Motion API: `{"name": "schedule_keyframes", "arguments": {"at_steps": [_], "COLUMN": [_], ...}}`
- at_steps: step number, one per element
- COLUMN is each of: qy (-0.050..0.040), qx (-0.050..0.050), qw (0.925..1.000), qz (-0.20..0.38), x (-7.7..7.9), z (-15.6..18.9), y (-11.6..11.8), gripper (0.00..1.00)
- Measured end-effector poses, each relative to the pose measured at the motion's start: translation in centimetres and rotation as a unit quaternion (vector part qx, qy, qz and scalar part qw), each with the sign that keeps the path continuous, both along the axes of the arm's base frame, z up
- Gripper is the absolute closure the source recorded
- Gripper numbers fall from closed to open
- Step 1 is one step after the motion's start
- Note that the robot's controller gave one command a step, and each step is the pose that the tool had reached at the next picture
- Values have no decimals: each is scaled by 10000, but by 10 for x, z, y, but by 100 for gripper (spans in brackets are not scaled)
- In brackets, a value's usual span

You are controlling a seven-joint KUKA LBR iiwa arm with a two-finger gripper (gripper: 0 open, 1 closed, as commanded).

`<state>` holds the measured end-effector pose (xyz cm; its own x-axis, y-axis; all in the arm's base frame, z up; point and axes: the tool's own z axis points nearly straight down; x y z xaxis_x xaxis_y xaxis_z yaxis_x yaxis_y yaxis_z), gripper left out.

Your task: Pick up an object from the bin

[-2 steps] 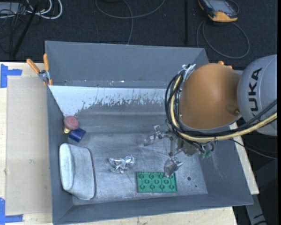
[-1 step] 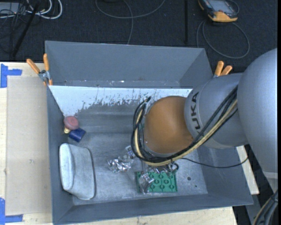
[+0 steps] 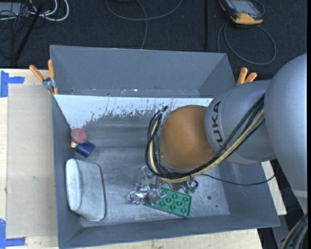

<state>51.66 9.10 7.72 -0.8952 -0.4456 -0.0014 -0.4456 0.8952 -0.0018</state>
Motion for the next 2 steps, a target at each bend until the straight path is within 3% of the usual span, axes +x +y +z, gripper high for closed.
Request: {"name": "schedule_keyframes", "arguments": {"at_steps": [1,2], "qy": [-30,-23], "qx": [19,16], "qw": [10000,10000], "qz": [-29,54], "x": [11,2], "z": [111,175], "y": [23,33], "gripper": [100,100]}}
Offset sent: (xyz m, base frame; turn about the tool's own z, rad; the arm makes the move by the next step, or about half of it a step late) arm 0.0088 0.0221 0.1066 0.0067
